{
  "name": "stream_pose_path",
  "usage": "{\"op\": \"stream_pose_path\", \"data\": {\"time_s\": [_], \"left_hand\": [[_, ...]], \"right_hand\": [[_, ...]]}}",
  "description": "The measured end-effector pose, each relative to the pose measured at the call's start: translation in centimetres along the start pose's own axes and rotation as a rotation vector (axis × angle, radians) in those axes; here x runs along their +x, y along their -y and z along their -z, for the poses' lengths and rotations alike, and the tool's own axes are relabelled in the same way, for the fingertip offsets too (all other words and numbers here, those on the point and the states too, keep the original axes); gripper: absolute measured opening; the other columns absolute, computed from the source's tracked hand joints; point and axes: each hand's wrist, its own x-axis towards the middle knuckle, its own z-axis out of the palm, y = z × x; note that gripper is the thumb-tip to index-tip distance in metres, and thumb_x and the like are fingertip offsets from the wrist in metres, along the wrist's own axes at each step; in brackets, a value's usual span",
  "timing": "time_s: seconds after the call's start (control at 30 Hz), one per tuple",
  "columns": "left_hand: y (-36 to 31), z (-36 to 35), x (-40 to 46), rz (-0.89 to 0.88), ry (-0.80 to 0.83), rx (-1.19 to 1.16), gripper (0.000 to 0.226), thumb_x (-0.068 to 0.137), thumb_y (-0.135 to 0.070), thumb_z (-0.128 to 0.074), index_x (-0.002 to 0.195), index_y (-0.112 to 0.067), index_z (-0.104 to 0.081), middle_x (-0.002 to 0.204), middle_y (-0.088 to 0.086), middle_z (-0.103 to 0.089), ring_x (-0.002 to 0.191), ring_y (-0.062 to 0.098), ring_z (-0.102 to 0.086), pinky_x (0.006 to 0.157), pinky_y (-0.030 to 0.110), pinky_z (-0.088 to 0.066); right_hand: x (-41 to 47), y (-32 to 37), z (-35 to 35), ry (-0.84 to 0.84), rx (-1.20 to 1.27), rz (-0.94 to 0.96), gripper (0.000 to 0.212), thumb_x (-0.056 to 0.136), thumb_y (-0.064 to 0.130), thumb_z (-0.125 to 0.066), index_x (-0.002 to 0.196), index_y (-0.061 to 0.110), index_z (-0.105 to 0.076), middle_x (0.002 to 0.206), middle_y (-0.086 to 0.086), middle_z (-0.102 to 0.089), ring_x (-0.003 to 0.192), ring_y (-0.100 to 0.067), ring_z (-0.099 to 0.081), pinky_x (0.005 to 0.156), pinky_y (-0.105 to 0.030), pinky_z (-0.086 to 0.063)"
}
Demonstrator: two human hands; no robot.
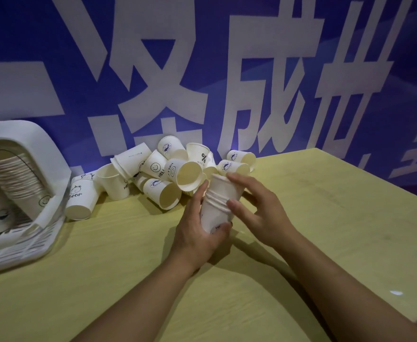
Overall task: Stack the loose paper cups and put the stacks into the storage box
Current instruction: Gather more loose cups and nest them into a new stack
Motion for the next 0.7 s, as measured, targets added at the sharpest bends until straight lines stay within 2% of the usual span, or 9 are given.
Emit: {"op": "stream_pose_path", "data": {"time_s": [0.03,0.1,0.2,0.3,0.4,0.47,0.53,0.6,0.7], "left_hand": [[0.2,0.1,0.1,0.026,-0.023,-0.030,0.092,0.073,-0.049,-0.072,0.145,-0.065,-0.017,0.145,-0.015,-0.048,0.113,0.015,-0.061,0.086,0.023,-0.052],[0.3,0.2,0.3,0.051,-0.055,-0.076,0.095,0.073,-0.054,-0.073,0.148,-0.062,-0.017,0.146,-0.010,-0.049,0.116,0.018,-0.061,0.090,0.036,-0.056],[0.3,0.2,0.4,0.048,-0.082,-0.108,0.091,0.071,-0.061,-0.073,0.147,-0.062,-0.022,0.146,-0.011,-0.049,0.123,0.015,-0.058,0.098,0.041,-0.054],[0.4,0.1,0.4,0.069,-0.115,-0.138,0.087,0.067,-0.056,-0.075,0.141,-0.065,-0.029,0.144,-0.013,-0.050,0.122,0.016,-0.058,0.099,0.044,-0.053],[0.4,0.2,0.8,0.102,-0.158,-0.208,0.085,0.059,-0.058,-0.073,0.131,-0.070,-0.031,0.140,-0.016,-0.050,0.123,0.012,-0.057,0.101,0.038,-0.051],[0.5,0.3,1.0,0.122,-0.171,-0.258,0.084,0.058,-0.059,-0.073,0.130,-0.068,-0.030,0.139,-0.017,-0.049,0.122,0.006,-0.055,0.098,0.026,-0.051],[0.7,0.4,1.0,0.118,-0.171,-0.271,0.084,0.059,-0.059,-0.073,0.130,-0.070,-0.029,0.141,-0.017,-0.048,0.119,0.002,-0.056,0.089,0.015,-0.050],[0.8,0.4,1.0,0.116,-0.165,-0.281,0.082,0.061,-0.058,-0.073,0.128,-0.075,-0.028,0.142,-0.017,-0.048,0.118,0.007,-0.059,0.087,0.017,-0.052],[0.9,0.3,1.1,0.131,-0.146,-0.298,0.083,0.065,-0.053,-0.076,0.129,-0.075,-0.028,0.141,-0.018,-0.049,0.111,0.010,-0.064,0.087,0.026,-0.057]], "right_hand": [[-0.2,0.1,-0.5,0.045,-0.009,0.003,0.044,0.096,0.042,-0.059,0.139,0.037,-0.050,0.137,0.023,-0.054,0.129,-0.002,-0.050,0.103,-0.030,-0.048],[-0.4,0.3,-1.3,0.115,-0.038,-0.018,0.041,0.099,0.046,-0.051,0.139,0.047,-0.047,0.138,0.030,-0.051,0.132,0.001,-0.046,0.105,-0.029,-0.045],[-0.3,0.6,-1.6,0.177,-0.073,-0.033,0.041,0.099,0.052,-0.046,0.139,0.054,-0.044,0.141,0.038,-0.044,0.138,0.005,-0.036,0.111,-0.026,-0.033],[0.9,0.0,-0.8,0.114,-0.019,-0.049,0.039,0.099,0.043,-0.050,0.137,0.043,-0.052,0.140,0.028,-0.051,0.133,0.005,-0.043,0.109,-0.020,-0.035],[4.3,-3.3,-0.1,-0.106,-0.307,-0.135,0.051,0.092,0.039,-0.067,0.140,0.033,-0.051,0.143,0.007,-0.050,0.130,-0.011,-0.045,0.110,-0.032,-0.038],[6.3,-6.1,-0.1,-0.124,-0.481,-0.281,0.064,0.086,0.038,-0.074,0.143,0.037,-0.044,0.150,0.002,-0.039,0.135,-0.021,-0.036,0.111,-0.039,-0.034],[7.6,-8.5,-0.5,-0.091,-0.517,-0.365,0.072,0.083,0.038,-0.078,0.144,0.040,-0.040,0.155,0.002,-0.031,0.139,-0.025,-0.032,0.112,-0.045,-0.034],[8.4,-10.3,-0.6,-0.069,-0.499,-0.408,0.078,0.078,0.038,-0.082,0.143,0.040,-0.039,0.155,0.001,-0.029,0.137,-0.027,-0.034,0.111,-0.047,-0.039],[9.0,-11.4,-0.7,-0.056,-0.493,-0.416,0.073,0.077,0.032,-0.084,0.136,0.036,-0.043,0.148,0.000,-0.035,0.128,-0.026,-0.045,0.105,-0.043,-0.048]]}}
